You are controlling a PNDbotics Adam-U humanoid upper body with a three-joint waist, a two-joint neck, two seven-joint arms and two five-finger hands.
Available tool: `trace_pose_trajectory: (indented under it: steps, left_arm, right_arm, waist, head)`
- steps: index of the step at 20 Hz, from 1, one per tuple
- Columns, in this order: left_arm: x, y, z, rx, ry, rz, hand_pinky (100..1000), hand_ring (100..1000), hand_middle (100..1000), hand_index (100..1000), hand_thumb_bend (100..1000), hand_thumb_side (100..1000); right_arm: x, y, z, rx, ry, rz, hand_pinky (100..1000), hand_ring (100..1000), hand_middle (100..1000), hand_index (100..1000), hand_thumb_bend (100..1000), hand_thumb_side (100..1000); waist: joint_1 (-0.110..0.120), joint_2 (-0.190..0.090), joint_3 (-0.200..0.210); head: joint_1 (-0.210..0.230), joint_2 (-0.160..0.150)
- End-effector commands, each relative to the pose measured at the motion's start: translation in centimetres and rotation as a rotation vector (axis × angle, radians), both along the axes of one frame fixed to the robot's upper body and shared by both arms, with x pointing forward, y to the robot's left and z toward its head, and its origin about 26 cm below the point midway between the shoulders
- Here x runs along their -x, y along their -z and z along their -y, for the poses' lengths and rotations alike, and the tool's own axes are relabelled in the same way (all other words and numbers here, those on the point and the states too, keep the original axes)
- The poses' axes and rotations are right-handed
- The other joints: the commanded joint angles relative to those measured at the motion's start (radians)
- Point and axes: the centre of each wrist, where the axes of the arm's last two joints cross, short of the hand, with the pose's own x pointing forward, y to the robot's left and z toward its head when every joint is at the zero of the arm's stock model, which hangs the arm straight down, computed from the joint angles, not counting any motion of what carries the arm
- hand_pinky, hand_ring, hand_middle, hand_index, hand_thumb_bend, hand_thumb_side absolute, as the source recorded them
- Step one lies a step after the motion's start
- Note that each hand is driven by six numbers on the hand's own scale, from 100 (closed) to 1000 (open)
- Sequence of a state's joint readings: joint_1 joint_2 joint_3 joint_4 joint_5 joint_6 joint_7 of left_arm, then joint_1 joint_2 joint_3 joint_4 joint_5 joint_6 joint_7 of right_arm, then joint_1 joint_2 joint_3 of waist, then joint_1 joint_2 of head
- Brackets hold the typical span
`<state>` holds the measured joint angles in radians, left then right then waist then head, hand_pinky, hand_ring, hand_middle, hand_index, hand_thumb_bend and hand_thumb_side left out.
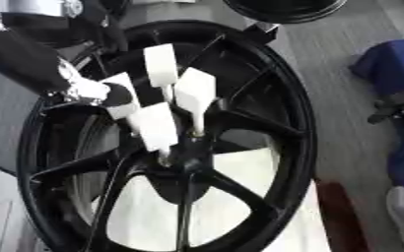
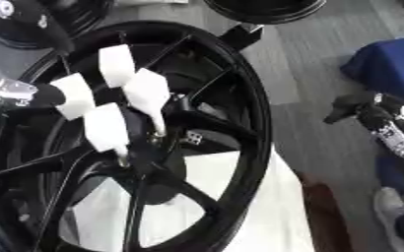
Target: Pull the pin out of the wheel hub.
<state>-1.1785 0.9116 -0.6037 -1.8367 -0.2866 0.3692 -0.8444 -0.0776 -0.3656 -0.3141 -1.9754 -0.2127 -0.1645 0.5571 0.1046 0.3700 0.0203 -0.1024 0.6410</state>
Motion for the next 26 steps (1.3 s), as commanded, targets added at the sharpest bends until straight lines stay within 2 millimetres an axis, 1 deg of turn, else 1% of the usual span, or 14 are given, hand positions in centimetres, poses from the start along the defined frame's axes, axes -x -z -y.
trace_pose_trajectory:
  steps: [1,7,13,17,20,24,26]
  left_arm:
    - [-0.4,-0.2,-0.4,-0.019,-0.084,-0.049,849,835,753,858,503,725]
    - [-1.8,0.7,-0.5,-0.023,-0.111,-0.089,829,818,733,839,507,750]
    - [-2.8,1.3,-0.3,-0.030,-0.130,-0.112,800,785,685,812,506,748]
    - [-3.3,1.7,-0.4,-0.035,-0.142,-0.124,785,772,656,794,474,705]
    - [-3.6,2.0,-0.5,-0.041,-0.147,-0.129,781,769,647,787,460,650]
    - [-4.0,2.3,-0.7,-0.049,-0.157,-0.136,776,764,641,783,438,626]
    - [-4.2,2.4,-0.7,-0.047,-0.158,-0.138,756,747,605,754,399,588]
  right_arm:
    - [0.2,-0.9,0.0,0.034,0.000,0.024,947,677,613,763,100,729]
    - [0.2,-0.9,0.0,0.035,0.000,0.025,948,678,614,763,100,733]
    - [0.1,-0.8,-0.1,0.035,-0.002,0.026,948,679,614,763,100,733]
    - [0.1,-0.8,-0.1,0.037,-0.005,0.025,948,679,614,763,100,734]
    - [0.1,-0.8,-0.1,0.037,-0.007,0.025,949,679,614,764,100,733]
    - [0.1,-0.8,-0.1,0.039,-0.011,0.024,949,679,615,764,100,734]
    - [0.1,-0.8,-0.1,0.039,-0.011,0.023,949,680,615,764,100,736]
  waist:
    - [-0.008,-0.016,-0.002]
    - [-0.011,-0.009,-0.005]
    - [-0.013,-0.007,-0.006]
    - [-0.013,-0.007,-0.007]
    - [-0.012,-0.007,-0.007]
    - [-0.013,-0.008,-0.008]
    - [-0.013,-0.007,-0.008]
  head:
    - [0.007,0.000]
    - [0.013,0.001]
    - [0.018,0.001]
    - [0.020,0.000]
    - [0.022,0.000]
    - [0.022,-0.001]
    - [0.023,0.000]
